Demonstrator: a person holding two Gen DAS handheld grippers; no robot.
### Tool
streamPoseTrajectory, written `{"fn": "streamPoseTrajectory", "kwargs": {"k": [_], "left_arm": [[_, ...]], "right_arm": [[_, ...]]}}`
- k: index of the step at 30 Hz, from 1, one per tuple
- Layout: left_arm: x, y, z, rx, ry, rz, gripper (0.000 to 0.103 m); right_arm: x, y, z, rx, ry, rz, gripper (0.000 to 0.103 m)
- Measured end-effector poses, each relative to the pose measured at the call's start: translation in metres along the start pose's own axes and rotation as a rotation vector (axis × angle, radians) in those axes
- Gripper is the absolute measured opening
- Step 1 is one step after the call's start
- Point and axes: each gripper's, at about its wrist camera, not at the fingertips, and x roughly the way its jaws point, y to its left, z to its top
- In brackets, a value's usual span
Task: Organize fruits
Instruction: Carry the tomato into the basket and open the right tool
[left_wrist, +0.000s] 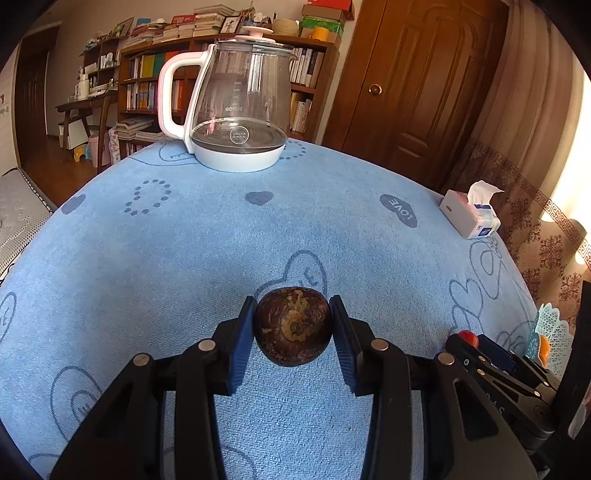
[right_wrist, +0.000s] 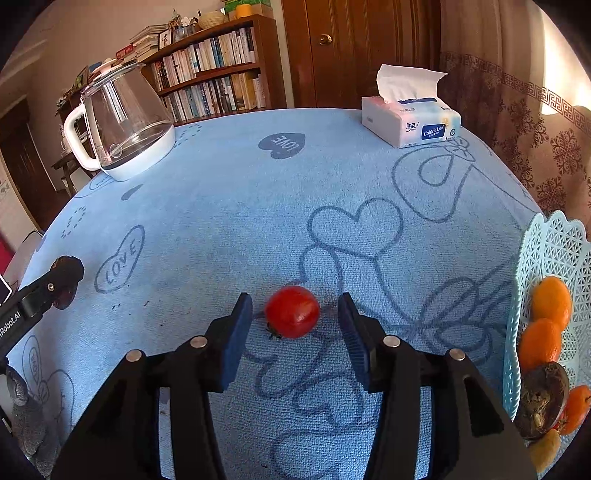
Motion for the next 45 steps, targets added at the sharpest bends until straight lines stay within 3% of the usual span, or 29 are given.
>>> {"fn": "streamPoseTrajectory", "kwargs": {"k": [1,3,20,45], "left_arm": [[0.000,0.000,0.000,0.002,0.000,-0.001,0.040],[-0.001,-0.001,0.000,0.007,-0.003,0.000,0.040],[-0.010,-0.011,-0.005,0.044,-0.026,-0.028,0.040],[-0.022,-0.036,-0.017,0.122,-0.039,-0.070,0.040]], "right_arm": [[0.003,0.001,0.000,-0.006,0.008,-0.001,0.035],[0.005,0.001,0.000,-0.012,0.011,-0.009,0.030],[-0.059,-0.008,-0.004,0.041,-0.108,0.007,0.029],[-0.142,-0.108,-0.037,0.257,-0.207,-0.111,0.029]]}}
